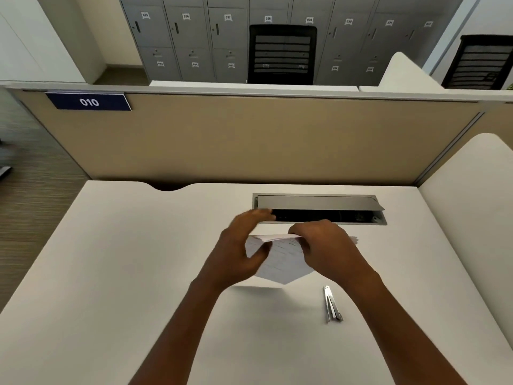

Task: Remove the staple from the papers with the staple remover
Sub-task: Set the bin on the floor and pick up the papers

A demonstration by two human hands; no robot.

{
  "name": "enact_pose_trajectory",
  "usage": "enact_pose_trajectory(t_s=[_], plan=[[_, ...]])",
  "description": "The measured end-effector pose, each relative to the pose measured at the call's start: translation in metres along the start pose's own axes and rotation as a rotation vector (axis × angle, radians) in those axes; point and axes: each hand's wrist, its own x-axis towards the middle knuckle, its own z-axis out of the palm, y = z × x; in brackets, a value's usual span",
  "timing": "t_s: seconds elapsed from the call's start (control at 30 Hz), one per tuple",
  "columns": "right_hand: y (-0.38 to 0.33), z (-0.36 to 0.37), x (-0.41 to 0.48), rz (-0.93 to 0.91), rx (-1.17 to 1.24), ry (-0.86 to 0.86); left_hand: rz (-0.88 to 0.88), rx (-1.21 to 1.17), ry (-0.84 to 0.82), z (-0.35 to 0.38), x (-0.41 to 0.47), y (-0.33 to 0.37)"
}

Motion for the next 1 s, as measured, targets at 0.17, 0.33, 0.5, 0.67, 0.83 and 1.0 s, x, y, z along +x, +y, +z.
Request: enact_pose_trajectory(t_s=[0.17,0.33,0.5,0.67,0.83,1.0], plan=[[-0.002,-0.006,0.001,-0.002,-0.085,0.054,-0.097,-0.055,0.029,0.014,-0.004,-0.009],[0.035,-0.010,-0.021,0.207,0.536,0.284,-0.319,-0.237,0.184,0.009,-0.019,-0.017],[0.035,0.027,-0.036,0.420,1.256,0.193,-0.496,-0.396,0.269,0.017,-0.029,-0.029],[0.020,0.069,-0.040,0.601,1.212,0.205,-0.557,-0.582,0.359,0.031,-0.034,-0.019],[0.006,0.103,-0.049,0.713,1.219,0.353,-0.530,-0.674,0.368,0.046,-0.045,-0.013],[0.006,0.124,-0.052,0.790,1.187,0.353,-0.575,-0.615,0.336,0.061,-0.049,-0.019]])
